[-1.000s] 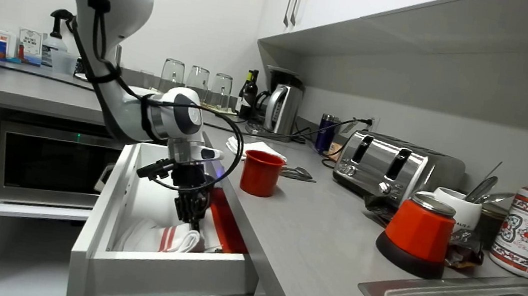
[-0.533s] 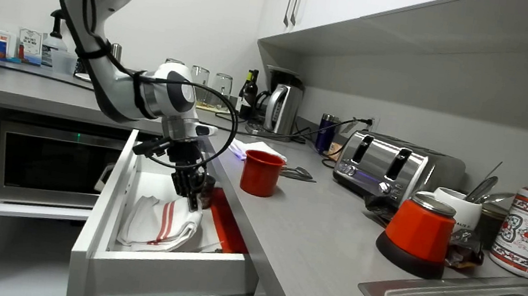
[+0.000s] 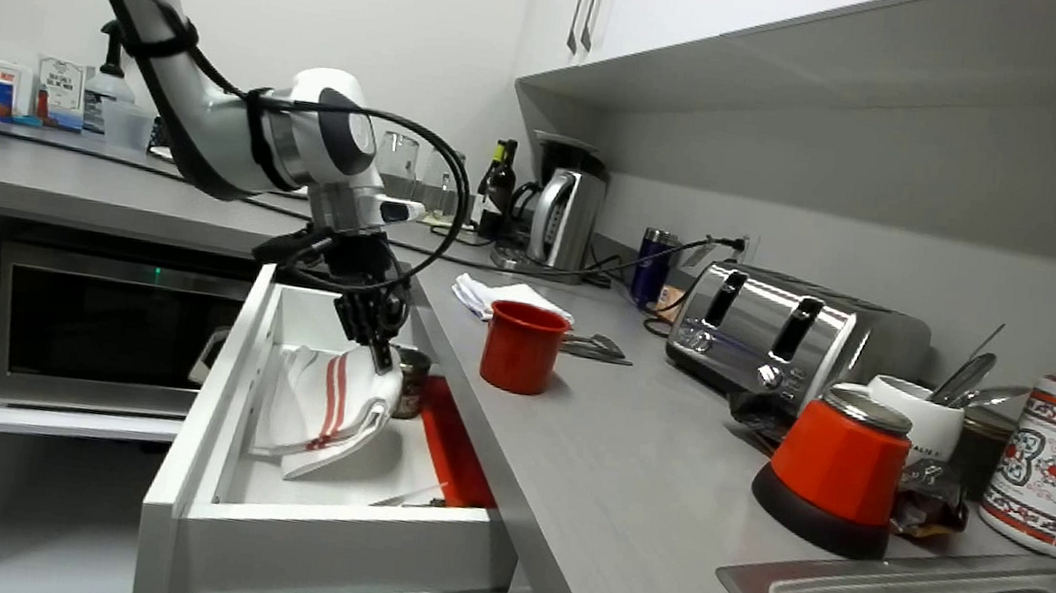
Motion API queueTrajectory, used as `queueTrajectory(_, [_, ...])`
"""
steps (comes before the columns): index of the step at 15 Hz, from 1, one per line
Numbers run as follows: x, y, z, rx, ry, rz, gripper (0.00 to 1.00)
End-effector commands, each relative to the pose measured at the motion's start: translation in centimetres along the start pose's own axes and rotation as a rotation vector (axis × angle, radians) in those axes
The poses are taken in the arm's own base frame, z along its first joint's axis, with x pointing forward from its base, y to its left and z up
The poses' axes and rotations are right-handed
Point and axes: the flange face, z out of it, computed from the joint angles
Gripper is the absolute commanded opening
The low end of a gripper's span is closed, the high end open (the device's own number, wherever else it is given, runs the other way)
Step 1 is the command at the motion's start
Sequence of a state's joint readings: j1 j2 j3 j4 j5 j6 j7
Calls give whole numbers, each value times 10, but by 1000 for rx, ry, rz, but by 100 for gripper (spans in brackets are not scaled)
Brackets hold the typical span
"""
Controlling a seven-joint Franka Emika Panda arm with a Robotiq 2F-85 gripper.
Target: Open the topmost drawer, take out the towel and place it on the counter then close the drawer
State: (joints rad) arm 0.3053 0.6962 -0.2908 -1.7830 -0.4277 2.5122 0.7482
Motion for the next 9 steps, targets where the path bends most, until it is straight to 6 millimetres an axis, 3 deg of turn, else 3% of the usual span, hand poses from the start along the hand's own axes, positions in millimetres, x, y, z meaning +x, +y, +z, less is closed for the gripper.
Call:
queueTrajectory(1, [-9,8,-38,23,64,-16,4])
queueTrajectory(9, [-8,25,-119,49,223,-26,4])
